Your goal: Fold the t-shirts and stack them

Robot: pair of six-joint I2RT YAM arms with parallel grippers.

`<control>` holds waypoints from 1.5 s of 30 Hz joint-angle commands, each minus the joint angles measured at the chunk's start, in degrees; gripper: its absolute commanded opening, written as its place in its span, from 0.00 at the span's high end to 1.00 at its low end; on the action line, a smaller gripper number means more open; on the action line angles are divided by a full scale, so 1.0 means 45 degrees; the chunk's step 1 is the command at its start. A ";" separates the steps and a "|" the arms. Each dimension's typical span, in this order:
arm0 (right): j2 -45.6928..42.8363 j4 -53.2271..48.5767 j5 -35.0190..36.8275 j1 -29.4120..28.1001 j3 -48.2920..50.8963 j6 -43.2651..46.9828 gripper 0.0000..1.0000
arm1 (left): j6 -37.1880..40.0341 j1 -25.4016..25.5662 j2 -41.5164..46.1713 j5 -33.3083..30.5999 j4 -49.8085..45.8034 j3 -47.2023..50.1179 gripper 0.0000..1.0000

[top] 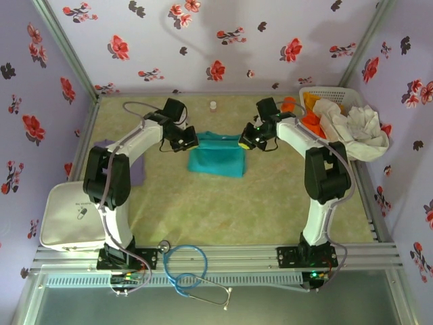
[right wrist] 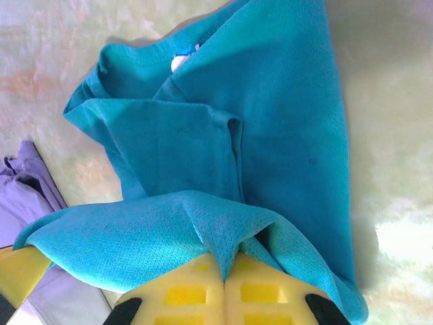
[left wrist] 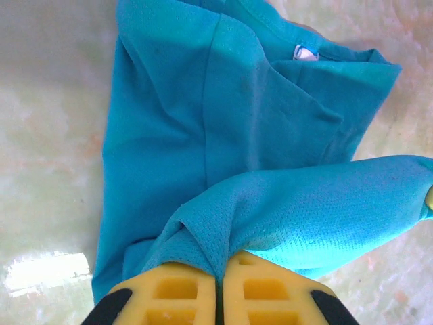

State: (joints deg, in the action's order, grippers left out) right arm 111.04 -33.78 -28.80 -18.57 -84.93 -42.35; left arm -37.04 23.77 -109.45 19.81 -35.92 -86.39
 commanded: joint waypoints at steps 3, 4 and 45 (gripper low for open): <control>0.0938 0.0526 -0.0088 0.0267 -0.1121 0.0193 0.96 | 0.1048 -0.0333 -0.1133 0.0582 0.0672 -0.1273 0.86; 0.1114 0.0573 -0.0065 0.0311 -0.1262 0.0165 0.97 | 0.1255 -0.0331 -0.1408 0.0728 0.0838 -0.1509 0.87; -0.0094 0.2548 0.0608 0.0365 0.3045 0.1448 0.35 | 0.0532 -0.0879 0.0448 0.2315 0.5829 0.4199 0.54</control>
State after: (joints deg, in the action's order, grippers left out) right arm 109.95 -23.64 -27.14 -15.70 -71.37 -38.48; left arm -33.10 19.53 -108.55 27.77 -15.11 -67.72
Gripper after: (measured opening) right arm 0.655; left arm 0.468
